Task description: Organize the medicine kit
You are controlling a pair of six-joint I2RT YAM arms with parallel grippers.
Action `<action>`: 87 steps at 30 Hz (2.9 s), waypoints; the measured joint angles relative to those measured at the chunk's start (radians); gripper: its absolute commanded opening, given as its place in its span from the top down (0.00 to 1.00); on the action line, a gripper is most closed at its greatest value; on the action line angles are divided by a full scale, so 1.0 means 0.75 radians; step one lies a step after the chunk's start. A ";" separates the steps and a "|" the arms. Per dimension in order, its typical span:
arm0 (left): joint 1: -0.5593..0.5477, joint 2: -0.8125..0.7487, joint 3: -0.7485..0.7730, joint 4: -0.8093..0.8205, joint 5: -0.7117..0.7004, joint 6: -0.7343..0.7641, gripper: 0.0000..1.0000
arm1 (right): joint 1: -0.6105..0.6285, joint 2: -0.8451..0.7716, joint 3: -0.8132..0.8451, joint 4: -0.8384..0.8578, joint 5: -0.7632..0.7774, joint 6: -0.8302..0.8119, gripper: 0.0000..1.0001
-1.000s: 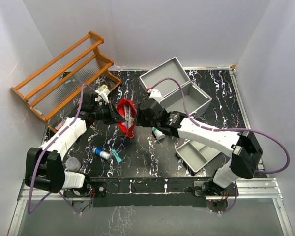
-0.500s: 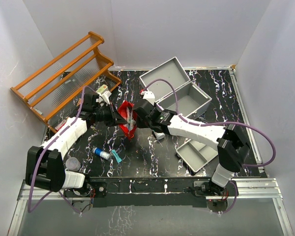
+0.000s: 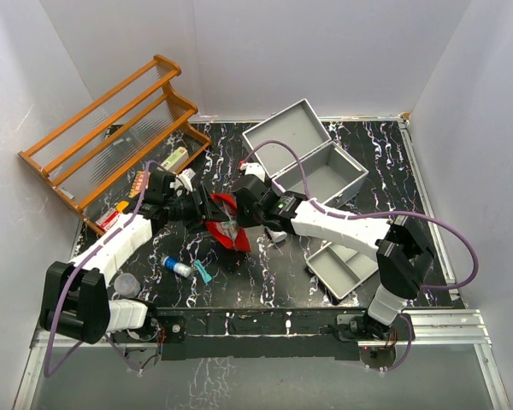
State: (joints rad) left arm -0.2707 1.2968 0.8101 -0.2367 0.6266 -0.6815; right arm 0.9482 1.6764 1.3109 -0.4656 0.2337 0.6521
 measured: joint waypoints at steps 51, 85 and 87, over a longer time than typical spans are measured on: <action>-0.026 0.049 0.119 -0.103 -0.269 0.123 1.00 | 0.000 -0.154 -0.130 0.186 -0.046 0.106 0.44; 0.236 0.080 0.593 -0.578 -0.566 0.254 1.00 | 0.315 0.362 0.037 0.171 -0.275 -0.205 0.53; 0.237 0.080 0.593 -0.579 -0.568 0.254 1.00 | 0.323 0.390 0.067 0.169 -0.248 -0.210 0.54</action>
State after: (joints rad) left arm -0.0933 1.3567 1.2549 -0.6712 0.2008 -0.4911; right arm 1.1908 1.9686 1.3613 -0.3386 0.0475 0.4950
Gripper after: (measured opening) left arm 0.012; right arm 0.476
